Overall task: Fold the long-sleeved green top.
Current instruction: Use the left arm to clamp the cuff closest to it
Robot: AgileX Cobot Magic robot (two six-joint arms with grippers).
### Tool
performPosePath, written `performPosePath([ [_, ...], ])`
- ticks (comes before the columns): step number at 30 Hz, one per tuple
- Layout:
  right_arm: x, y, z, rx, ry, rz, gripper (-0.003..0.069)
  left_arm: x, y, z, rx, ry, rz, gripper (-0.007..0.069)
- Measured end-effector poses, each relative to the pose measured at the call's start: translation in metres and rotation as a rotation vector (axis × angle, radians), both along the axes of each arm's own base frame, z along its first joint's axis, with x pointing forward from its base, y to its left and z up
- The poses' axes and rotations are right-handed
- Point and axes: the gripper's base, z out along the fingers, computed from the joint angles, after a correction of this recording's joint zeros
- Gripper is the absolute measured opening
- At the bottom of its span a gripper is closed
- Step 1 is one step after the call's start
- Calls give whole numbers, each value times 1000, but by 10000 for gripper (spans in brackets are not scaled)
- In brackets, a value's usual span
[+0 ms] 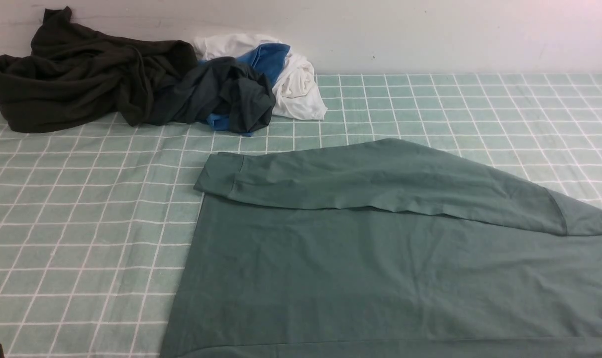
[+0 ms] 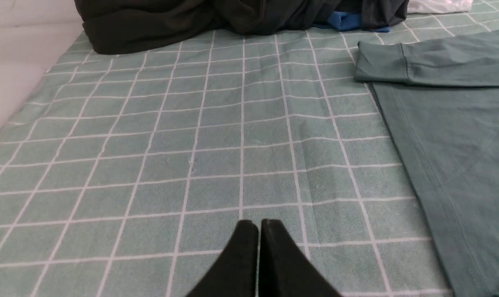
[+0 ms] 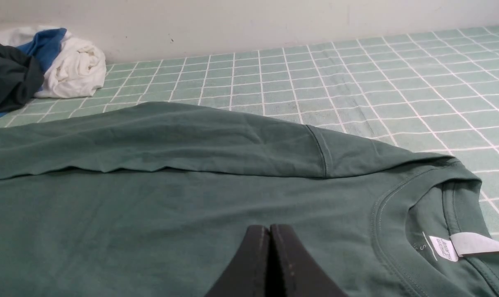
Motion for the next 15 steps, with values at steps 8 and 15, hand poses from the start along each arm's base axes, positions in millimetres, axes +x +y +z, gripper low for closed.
performPosePath([
  [8, 0, 0, 0, -11, 0, -1, -14, 0, 0, 0, 0, 0, 0, -4],
  [15, 0, 0, 0, -21, 2, -1, -14, 0, 0, 0, 0, 0, 0, -4],
])
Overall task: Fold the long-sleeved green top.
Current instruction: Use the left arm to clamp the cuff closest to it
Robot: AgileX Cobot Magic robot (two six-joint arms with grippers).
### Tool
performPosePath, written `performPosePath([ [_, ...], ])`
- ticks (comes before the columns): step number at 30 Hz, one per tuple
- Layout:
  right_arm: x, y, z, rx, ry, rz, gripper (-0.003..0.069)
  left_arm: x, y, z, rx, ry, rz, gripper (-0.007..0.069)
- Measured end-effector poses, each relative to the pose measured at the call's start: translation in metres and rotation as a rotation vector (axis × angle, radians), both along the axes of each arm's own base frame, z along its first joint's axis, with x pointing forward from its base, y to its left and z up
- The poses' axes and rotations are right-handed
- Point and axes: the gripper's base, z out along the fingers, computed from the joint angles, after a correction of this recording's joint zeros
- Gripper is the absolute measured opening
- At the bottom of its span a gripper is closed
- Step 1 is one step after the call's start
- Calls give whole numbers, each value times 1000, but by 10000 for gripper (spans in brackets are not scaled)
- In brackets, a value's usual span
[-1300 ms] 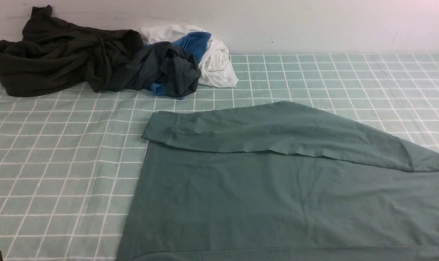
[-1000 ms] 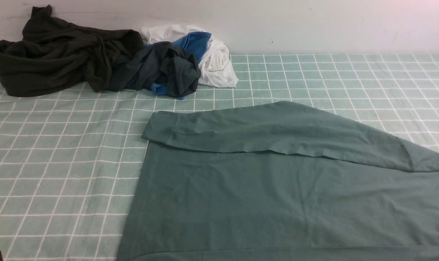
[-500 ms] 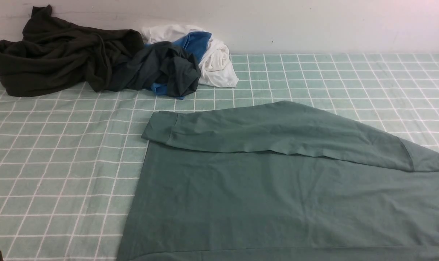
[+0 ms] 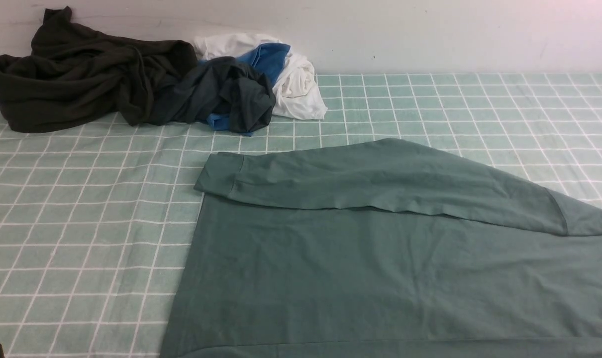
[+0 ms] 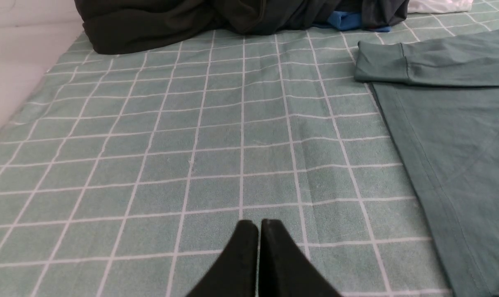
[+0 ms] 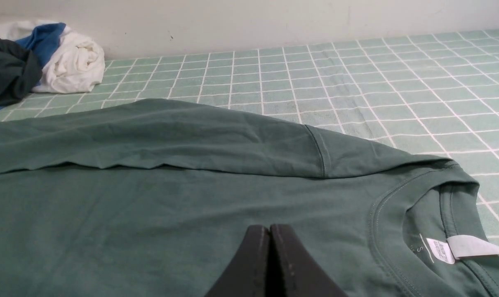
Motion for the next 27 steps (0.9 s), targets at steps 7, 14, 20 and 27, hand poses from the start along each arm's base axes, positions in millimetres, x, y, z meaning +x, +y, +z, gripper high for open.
performPosePath([
  [7, 0, 0, 0, -1, 0, 0, -14, 0, 0, 0, 0, 0, 0, -4],
  [14, 0, 0, 0, -1, 0, 0, -14, 0, 0, 0, 0, 0, 0, -4],
  [20, 0, 0, 0, -2, 0, 0, -14, 0, 0, 0, 21, -5, -1, -4],
  [27, 0, 0, 0, -2, 0, 0, -14, 1, -1, 1, -64, -30, 2, -4],
])
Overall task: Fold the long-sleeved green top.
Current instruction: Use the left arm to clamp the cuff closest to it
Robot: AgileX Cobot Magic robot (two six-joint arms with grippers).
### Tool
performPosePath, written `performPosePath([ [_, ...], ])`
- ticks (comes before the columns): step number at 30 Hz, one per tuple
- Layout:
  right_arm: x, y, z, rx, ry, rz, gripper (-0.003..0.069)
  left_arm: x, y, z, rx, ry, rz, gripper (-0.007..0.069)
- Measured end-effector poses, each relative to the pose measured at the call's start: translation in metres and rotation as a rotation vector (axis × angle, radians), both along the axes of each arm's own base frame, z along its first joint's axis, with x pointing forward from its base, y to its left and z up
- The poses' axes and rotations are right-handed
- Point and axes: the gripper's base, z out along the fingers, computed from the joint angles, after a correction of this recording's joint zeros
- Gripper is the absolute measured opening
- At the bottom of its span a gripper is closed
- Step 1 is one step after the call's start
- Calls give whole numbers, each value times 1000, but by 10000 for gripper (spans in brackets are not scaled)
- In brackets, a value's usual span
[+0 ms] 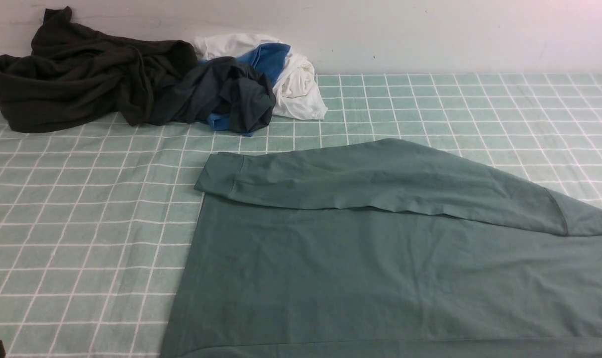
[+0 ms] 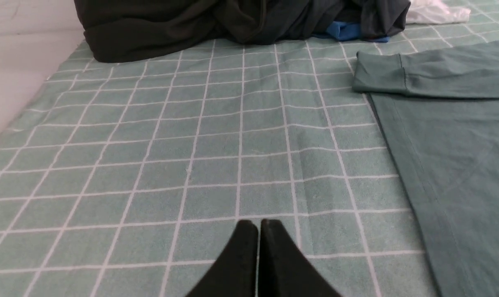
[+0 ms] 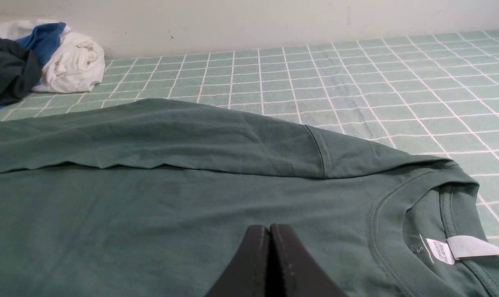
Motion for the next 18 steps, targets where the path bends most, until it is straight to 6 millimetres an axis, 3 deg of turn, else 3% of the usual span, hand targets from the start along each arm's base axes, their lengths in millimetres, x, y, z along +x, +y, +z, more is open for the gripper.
performPosePath([
  [6, 0, 0, 0, 1, 0, 0, -14, 1, -5, 4, -315, -40, 13, -4],
  [9, 0, 1, 0, 39, -4, 2, -14, 1, -8, 8, -597, -66, 27, -4],
  [11, 0, 3, 2, 173, -23, 6, -14, 2, -10, 10, -775, -71, 31, -4],
  [14, 1, 6, 4, 373, -45, 7, -14, 2, -12, 12, -910, -72, 30, -4],
  [18, 1, 11, 6, 711, -47, 8, -14, 2, -12, 14, -980, -83, 32, -4],
])
